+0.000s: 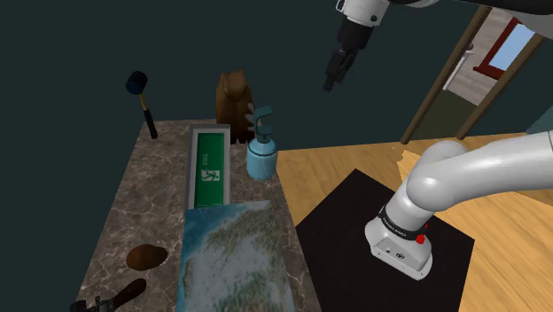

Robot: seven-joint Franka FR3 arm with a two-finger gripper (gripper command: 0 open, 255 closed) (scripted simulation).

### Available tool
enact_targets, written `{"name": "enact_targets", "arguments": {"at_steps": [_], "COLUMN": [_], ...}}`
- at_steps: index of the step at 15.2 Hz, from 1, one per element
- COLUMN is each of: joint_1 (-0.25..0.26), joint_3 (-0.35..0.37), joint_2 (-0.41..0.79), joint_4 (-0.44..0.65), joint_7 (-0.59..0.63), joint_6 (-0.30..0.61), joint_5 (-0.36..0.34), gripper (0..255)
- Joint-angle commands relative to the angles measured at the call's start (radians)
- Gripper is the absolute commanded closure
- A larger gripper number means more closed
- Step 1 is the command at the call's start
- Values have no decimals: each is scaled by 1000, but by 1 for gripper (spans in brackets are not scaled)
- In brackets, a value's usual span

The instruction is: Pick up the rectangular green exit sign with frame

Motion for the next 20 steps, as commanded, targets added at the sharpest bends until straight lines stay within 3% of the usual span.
{"name": "enact_targets", "arguments": {"at_steps": [1, 11, 20], "joint_1": [0, 9, 23], "joint_3": [0, 75, 119], "joint_2": [0, 392, 765], "joint_4": [0, 159, 409], "joint_7": [0, 80, 161], "joint_6": [0, 164, 224], "joint_5": [0, 22, -2], "gripper": [0, 0, 0]}}
